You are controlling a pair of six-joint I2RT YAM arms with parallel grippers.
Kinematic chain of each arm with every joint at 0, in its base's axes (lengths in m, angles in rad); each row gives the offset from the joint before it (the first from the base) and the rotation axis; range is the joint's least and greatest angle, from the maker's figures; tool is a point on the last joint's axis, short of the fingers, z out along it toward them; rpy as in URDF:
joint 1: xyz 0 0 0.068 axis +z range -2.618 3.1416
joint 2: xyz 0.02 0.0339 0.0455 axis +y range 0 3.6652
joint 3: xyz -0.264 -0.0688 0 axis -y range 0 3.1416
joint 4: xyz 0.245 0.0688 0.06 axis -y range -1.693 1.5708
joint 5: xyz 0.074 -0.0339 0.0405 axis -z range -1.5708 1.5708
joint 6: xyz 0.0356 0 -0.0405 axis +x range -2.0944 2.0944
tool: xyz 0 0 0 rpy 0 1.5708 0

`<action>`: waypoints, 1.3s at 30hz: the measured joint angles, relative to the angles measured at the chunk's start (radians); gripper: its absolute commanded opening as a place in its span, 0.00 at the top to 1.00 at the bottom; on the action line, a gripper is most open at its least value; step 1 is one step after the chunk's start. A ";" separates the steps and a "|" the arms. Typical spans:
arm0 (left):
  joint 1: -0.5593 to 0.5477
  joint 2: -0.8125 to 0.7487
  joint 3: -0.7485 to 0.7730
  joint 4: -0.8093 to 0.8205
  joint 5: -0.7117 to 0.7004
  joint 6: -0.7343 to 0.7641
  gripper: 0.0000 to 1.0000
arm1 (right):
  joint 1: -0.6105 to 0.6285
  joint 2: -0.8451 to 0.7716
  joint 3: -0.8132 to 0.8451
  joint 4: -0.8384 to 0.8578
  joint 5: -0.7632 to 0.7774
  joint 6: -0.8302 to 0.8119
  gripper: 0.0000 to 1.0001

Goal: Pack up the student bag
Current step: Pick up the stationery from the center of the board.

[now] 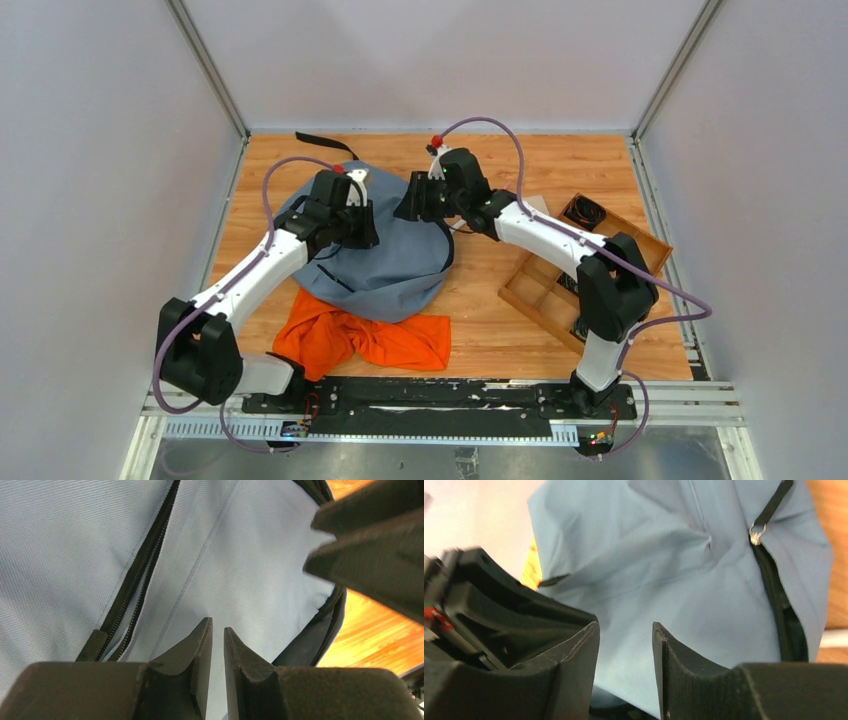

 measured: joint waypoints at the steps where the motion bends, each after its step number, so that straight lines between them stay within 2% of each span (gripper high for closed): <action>1: 0.000 0.000 0.000 -0.003 0.006 -0.002 0.74 | -0.005 0.006 0.013 0.005 -0.002 0.003 0.52; 5: 0.000 -0.054 0.000 -0.021 0.008 -0.030 0.67 | -0.017 0.055 0.107 0.023 -0.022 0.013 0.53; 10: 0.008 -0.180 0.075 -0.105 -0.074 -0.078 0.61 | -0.009 0.185 0.280 0.029 -0.055 0.014 0.53; 13: 0.054 -0.221 0.149 -0.125 -0.088 -0.117 0.59 | -0.002 0.273 0.377 0.019 -0.071 0.015 0.54; 17: 0.138 -0.225 0.166 -0.137 -0.081 -0.156 0.59 | 0.011 0.381 0.489 -0.016 -0.103 0.014 0.54; 20: 0.148 -0.194 0.161 -0.155 -0.061 -0.165 0.58 | 0.019 0.383 0.435 -0.019 -0.122 0.014 0.54; 23: 0.148 -0.158 0.152 -0.169 -0.038 -0.156 0.56 | 0.026 0.313 0.247 0.040 -0.126 0.018 0.53; 26: 0.148 -0.130 0.150 -0.170 -0.013 -0.134 0.53 | 0.027 0.250 0.137 0.106 -0.117 0.018 0.53; 32: 0.142 -0.060 0.163 -0.169 -0.003 -0.059 0.41 | 0.027 0.260 0.139 0.122 -0.121 0.018 0.50; 37: 0.063 0.048 0.215 -0.204 -0.150 0.048 0.39 | 0.027 0.280 0.164 0.134 -0.133 0.030 0.33; 39: 0.023 0.078 0.218 -0.217 -0.204 0.077 0.38 | 0.027 0.280 0.164 0.143 -0.141 0.040 0.31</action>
